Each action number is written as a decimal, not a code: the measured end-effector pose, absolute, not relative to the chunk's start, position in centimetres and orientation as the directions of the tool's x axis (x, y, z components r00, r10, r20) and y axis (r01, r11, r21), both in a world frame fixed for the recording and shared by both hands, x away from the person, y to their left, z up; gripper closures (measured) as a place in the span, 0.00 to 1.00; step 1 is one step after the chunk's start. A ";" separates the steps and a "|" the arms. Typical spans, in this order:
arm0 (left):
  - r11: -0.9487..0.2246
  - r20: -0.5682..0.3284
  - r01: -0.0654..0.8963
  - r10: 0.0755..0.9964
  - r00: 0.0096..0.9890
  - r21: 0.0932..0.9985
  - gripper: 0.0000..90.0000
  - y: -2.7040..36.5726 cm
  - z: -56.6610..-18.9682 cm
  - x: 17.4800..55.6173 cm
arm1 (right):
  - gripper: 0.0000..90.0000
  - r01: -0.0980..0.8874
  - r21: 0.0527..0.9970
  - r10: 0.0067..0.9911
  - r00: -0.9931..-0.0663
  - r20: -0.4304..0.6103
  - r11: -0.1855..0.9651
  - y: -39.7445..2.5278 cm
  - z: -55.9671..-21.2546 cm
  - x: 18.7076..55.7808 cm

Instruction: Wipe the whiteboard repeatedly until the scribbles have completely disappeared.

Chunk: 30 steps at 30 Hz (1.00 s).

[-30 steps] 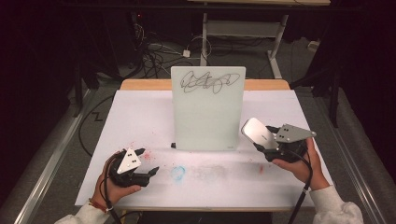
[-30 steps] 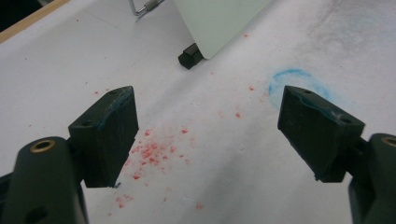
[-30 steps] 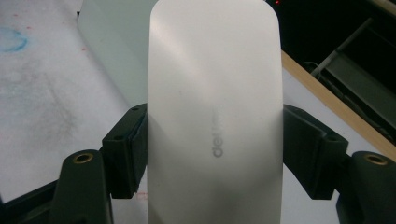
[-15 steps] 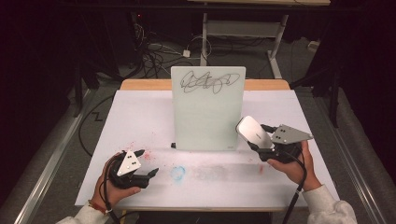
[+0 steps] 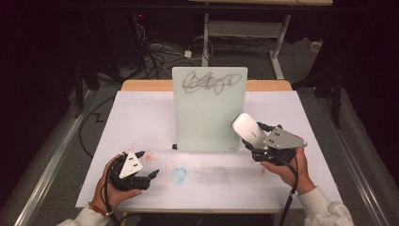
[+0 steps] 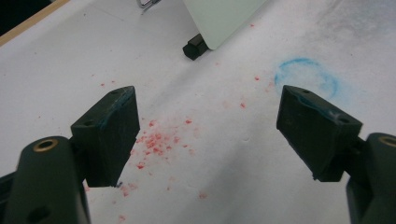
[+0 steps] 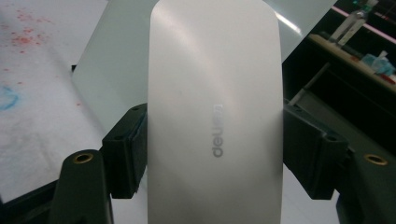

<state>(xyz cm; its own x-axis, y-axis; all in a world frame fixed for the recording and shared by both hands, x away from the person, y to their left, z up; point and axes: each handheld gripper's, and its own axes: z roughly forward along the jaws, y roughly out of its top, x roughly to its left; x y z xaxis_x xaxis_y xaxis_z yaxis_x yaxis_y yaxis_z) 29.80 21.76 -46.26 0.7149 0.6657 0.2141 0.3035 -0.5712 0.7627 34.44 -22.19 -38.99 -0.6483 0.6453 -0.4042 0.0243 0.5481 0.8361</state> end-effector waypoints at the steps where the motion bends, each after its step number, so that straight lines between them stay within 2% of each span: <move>1: -0.571 0.214 0.303 0.666 0.714 0.763 0.23 21.8 -46.3 29.8 | 0.35 0.019 0.835 0.647 -0.641 -0.412 0.550 -22.0 -38.9 34.4; 11: -0.562 0.211 0.306 0.674 0.708 0.769 0.23 21.6 -46.2 29.6 | 0.35 0.005 0.824 0.677 -0.573 -0.462 0.567 -19.8 -39.0 35.3; 20: -0.569 0.216 0.301 0.667 0.713 0.765 0.23 21.5 -46.2 29.6 | 0.35 -0.025 0.820 0.721 -0.463 -0.516 0.572 -18.6 -37.8 36.1; 30: -0.571 0.220 0.300 0.669 0.710 0.764 0.23 21.4 -46.2 29.5 | 0.35 -0.052 0.849 0.781 -0.366 -0.505 0.525 -17.3 -35.5 37.7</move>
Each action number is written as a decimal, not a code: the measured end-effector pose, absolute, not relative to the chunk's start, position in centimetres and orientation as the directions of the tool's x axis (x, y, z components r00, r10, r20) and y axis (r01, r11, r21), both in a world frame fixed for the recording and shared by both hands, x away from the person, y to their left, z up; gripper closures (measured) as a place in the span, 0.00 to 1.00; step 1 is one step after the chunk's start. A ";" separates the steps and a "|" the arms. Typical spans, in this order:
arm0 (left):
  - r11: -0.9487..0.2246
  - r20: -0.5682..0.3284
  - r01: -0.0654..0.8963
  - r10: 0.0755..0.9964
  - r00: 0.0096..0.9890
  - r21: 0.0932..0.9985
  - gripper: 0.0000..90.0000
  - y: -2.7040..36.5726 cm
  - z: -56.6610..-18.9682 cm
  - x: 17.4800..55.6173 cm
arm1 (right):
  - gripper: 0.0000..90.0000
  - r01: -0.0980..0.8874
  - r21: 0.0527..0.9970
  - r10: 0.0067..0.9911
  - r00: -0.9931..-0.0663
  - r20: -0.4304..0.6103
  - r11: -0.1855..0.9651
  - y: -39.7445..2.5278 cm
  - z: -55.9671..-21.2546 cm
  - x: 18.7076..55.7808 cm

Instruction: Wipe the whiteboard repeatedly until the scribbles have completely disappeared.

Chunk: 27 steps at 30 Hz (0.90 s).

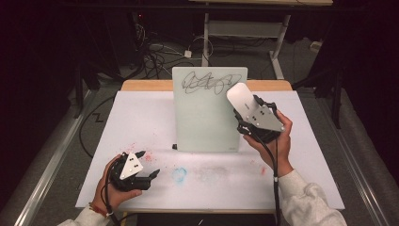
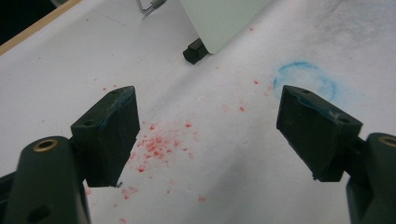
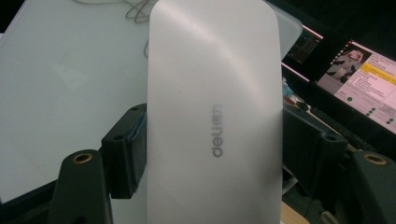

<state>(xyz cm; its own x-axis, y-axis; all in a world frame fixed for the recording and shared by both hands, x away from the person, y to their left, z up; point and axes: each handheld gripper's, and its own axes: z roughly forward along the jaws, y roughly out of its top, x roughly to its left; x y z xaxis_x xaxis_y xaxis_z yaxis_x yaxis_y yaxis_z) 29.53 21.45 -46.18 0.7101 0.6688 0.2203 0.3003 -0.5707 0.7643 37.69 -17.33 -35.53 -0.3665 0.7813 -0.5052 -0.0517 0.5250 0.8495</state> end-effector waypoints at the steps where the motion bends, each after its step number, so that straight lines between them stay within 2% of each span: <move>1: -0.571 0.221 0.300 0.668 0.710 0.764 0.23 21.4 -46.2 29.5 | 0.35 -0.051 0.851 0.785 -0.361 -0.504 0.522 -17.2 -35.3 37.8; 16: -0.575 0.221 0.297 0.663 0.715 0.763 0.23 21.5 -46.1 29.4 | 0.35 -0.047 0.860 0.829 -0.245 -0.504 0.509 -15.2 -33.7 40.0; 27: -0.579 0.221 0.297 0.659 0.719 0.759 0.23 21.4 -46.2 29.4 | 0.35 -0.020 0.860 0.836 -0.222 -0.502 0.511 -14.5 -34.3 40.8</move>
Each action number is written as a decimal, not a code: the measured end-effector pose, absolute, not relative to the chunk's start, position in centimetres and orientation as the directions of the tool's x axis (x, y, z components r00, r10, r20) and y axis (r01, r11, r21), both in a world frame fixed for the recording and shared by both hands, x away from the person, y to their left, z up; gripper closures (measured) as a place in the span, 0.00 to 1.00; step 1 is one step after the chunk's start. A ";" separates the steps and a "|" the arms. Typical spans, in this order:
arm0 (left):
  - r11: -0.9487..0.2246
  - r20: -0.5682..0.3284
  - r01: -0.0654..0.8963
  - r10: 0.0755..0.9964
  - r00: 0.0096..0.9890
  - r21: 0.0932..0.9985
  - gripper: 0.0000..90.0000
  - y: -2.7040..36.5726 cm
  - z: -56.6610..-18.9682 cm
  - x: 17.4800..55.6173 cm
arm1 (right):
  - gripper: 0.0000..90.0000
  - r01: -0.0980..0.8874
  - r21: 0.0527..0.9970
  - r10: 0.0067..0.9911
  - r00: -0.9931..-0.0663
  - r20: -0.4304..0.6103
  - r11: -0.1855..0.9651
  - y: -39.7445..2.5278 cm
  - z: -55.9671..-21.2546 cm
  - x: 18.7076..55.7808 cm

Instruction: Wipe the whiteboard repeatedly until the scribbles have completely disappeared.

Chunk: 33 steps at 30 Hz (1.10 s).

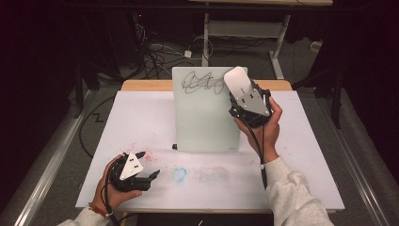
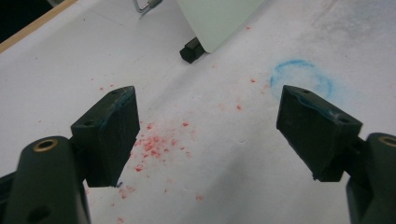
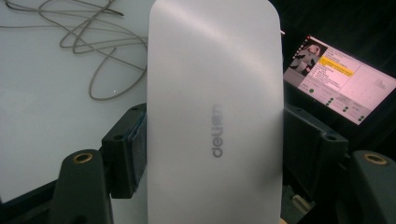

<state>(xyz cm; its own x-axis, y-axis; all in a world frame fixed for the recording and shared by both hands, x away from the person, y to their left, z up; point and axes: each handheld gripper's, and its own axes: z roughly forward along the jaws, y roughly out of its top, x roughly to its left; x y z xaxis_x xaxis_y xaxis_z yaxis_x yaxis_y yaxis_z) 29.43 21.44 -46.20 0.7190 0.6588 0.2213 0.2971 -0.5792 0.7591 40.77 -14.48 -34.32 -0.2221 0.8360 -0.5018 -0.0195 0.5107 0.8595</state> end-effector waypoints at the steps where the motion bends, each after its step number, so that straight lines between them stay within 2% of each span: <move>1: -0.580 0.221 0.297 0.658 0.720 0.759 0.23 21.4 -46.2 29.4 | 0.35 -0.020 0.858 0.834 -0.224 -0.504 0.514 -14.4 -34.4 40.8; 11: -0.584 0.220 0.297 0.653 0.724 0.755 0.23 21.4 -46.3 29.5 | 0.35 -0.038 0.799 0.760 -0.284 -0.584 0.600 -11.4 -37.0 39.7; 17: -0.586 0.221 0.297 0.652 0.725 0.754 0.23 21.4 -46.3 29.4 | 0.35 -0.040 0.797 0.752 -0.307 -0.584 0.602 -11.5 -36.9 39.6; 26: -0.583 0.219 0.301 0.656 0.722 0.755 0.23 21.4 -46.3 29.4 | 0.35 -0.001 0.864 0.849 -0.182 -0.495 0.504 -15.5 -34.7 40.7; 29: -0.583 0.217 0.302 0.655 0.723 0.754 0.23 21.4 -46.4 29.5 | 0.35 0.005 0.874 0.859 -0.187 -0.477 0.486 -15.8 -34.7 40.7; 33: -0.586 0.218 0.299 0.651 0.727 0.753 0.23 21.2 -46.4 29.5 | 0.35 0.004 0.854 0.836 -0.211 -0.507 0.520 -14.7 -35.3 40.4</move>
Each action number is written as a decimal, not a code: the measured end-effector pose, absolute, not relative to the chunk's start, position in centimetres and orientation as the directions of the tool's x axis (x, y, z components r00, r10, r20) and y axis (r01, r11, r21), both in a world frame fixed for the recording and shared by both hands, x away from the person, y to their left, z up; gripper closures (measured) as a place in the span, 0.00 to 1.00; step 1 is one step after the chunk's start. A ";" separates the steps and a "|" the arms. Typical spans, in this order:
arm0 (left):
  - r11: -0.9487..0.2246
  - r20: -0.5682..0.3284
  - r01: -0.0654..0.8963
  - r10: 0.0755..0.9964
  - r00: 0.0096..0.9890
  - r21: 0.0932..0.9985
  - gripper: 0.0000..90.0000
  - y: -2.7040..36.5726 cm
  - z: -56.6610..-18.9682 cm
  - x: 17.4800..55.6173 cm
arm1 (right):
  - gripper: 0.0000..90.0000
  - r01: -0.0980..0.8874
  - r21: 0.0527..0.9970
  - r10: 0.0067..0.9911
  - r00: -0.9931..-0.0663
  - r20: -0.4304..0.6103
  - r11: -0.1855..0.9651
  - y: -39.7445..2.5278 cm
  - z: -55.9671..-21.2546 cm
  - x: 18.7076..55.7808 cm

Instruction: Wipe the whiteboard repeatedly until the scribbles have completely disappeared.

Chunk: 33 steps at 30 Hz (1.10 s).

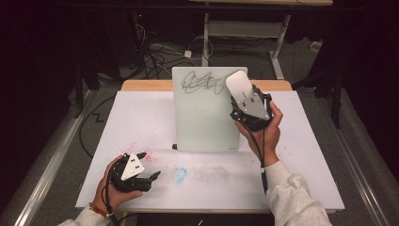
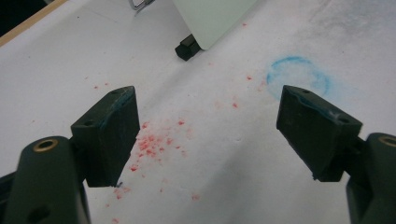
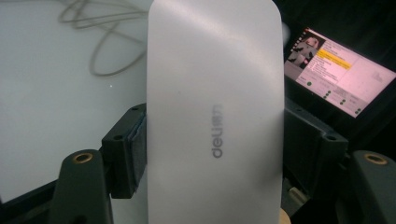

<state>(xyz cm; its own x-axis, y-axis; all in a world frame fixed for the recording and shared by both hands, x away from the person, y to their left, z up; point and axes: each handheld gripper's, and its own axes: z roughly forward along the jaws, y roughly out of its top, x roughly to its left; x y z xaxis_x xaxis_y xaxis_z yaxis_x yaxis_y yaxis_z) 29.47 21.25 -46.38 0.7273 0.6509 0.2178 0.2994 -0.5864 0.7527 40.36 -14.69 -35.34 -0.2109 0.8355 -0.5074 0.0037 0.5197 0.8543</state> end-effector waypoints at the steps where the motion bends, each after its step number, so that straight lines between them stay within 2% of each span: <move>1: -0.589 0.220 0.299 0.649 0.728 0.751 0.23 21.2 -46.4 29.5 | 0.35 0.000 0.842 0.822 -0.217 -0.526 0.539 -14.2 -35.6 40.2; 5: -0.589 0.221 0.295 0.648 0.729 0.753 0.23 21.2 -46.3 29.5 | 0.35 -0.009 0.798 0.768 -0.263 -0.583 0.603 -11.9 -37.1 39.5; 10: -0.585 0.222 0.294 0.651 0.726 0.756 0.23 21.3 -46.2 29.4 | 0.35 -0.015 0.772 0.729 -0.316 -0.607 0.636 -9.7 -38.6 38.9; 14: -0.584 0.225 0.287 0.649 0.727 0.759 0.23 21.5 -46.1 29.3 | 0.35 -0.023 0.741 0.700 -0.310 -0.643 0.671 -9.0 -39.4 38.6; 17: -0.581 0.223 0.288 0.652 0.725 0.761 0.23 21.5 -46.1 29.3 | 0.35 -0.021 0.749 0.702 -0.333 -0.630 0.662 -9.3 -39.0 38.7; 26: -0.580 0.225 0.287 0.653 0.723 0.763 0.23 21.7 -46.0 29.2 | 0.35 0.006 0.806 0.787 -0.222 -0.576 0.591 -12.7 -36.7 39.7; 28: -0.583 0.227 0.288 0.652 0.724 0.759 0.23 21.6 -46.0 29.2 | 0.35 0.010 0.818 0.798 -0.226 -0.558 0.575 -12.9 -36.7 39.7; 33: -0.590 0.232 0.283 0.646 0.727 0.756 0.23 21.5 -46.0 29.2 | 0.35 0.002 0.790 0.764 -0.255 -0.593 0.613 -11.5 -37.7 39.2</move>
<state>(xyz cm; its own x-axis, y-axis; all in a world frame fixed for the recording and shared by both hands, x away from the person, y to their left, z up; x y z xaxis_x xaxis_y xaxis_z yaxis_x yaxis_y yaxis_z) 29.18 21.50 -46.00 0.7272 0.6459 0.2322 0.2827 -0.5902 0.7562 39.25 -11.50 -37.71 -0.2548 0.7640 -0.5927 0.0022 0.6134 0.7898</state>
